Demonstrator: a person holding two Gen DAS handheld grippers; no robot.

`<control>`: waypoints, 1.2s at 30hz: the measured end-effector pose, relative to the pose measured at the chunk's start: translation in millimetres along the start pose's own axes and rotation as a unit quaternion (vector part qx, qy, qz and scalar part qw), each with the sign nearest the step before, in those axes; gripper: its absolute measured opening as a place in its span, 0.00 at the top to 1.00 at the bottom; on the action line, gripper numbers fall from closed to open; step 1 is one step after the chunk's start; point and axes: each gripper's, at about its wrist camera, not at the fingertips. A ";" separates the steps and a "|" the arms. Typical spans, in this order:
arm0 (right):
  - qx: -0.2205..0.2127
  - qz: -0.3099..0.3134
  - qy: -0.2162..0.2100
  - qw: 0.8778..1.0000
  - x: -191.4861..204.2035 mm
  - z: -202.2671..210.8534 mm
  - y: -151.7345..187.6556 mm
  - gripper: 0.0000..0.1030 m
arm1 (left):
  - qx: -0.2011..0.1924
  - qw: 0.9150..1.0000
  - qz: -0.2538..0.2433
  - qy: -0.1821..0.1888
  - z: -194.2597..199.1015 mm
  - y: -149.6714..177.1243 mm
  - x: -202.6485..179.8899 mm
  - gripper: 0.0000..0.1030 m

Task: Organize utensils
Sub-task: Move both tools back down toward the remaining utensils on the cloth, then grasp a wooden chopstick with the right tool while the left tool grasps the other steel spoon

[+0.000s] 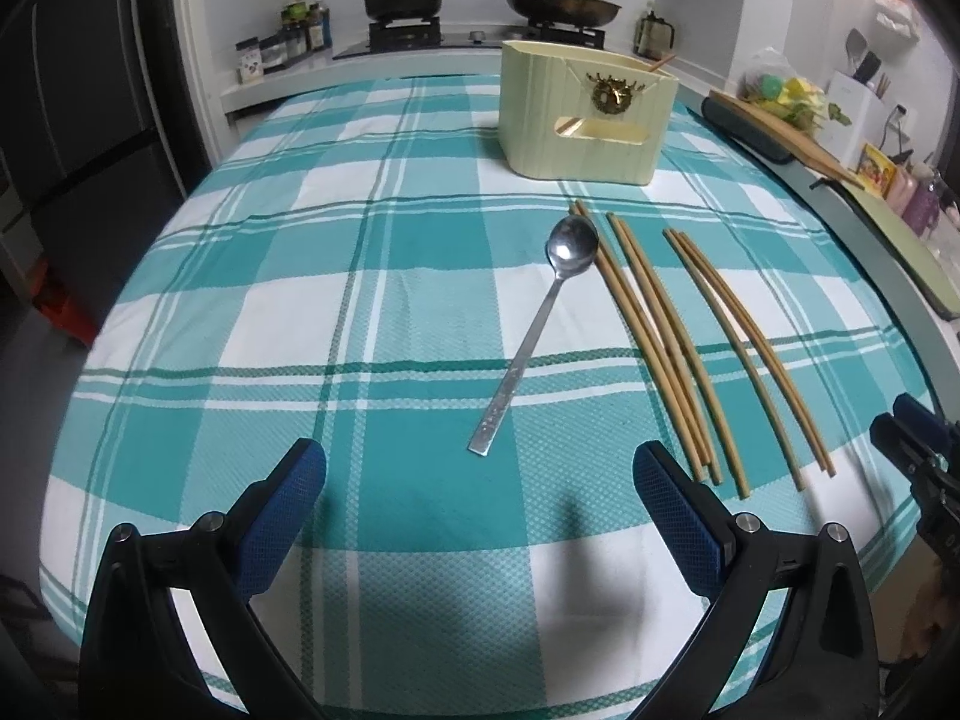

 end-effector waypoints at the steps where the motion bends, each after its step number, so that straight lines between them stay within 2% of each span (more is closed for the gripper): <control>1: 0.001 0.000 0.000 1.000 0.0 -0.9 0.0 0.44 | 0.001 1.000 0.000 -0.002 -1.5 -0.7 0.3 0.01; 14: 0.018 -0.001 0.000 1.000 -0.4 -17.0 -3.6 0.44 | 0.015 1.000 -0.006 -0.019 -16.3 -4.9 1.9 0.01; 22: 0.025 0.000 -0.002 1.000 -1.4 -25.4 -8.4 0.44 | 0.019 1.000 -0.009 -0.013 -24.5 -8.7 4.1 0.01; 24: 0.030 0.005 -0.007 1.000 -2.9 -29.1 -14.4 0.48 | 0.015 1.000 -0.014 -0.006 -27.0 -13.4 4.7 0.01; 27: 0.034 0.020 -0.007 0.999 -6.8 -37.5 -31.5 0.50 | 0.010 1.000 -0.024 0.011 -31.6 -24.3 4.7 0.01; 30: 0.057 0.025 -0.020 0.998 -11.8 -56.1 -46.6 0.57 | 0.012 0.999 -0.041 0.029 -38.4 -34.9 0.5 0.01; 34: 0.111 0.018 -0.059 0.992 -13.8 -91.2 -59.6 0.65 | 0.016 0.998 -0.063 0.025 -48.1 -42.2 -5.4 0.01; 36: 0.121 0.023 -0.064 0.990 -11.4 -104.7 -62.9 0.74 | 0.021 0.997 -0.064 0.024 -51.4 -42.8 -5.0 0.01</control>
Point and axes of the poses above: each gripper's, at about its wrist camera, not at the fingertips, and z roughly against the way its jaws point, x to its left, y to its underside, and after that the axes turned 6 degrees about -z, right-handed
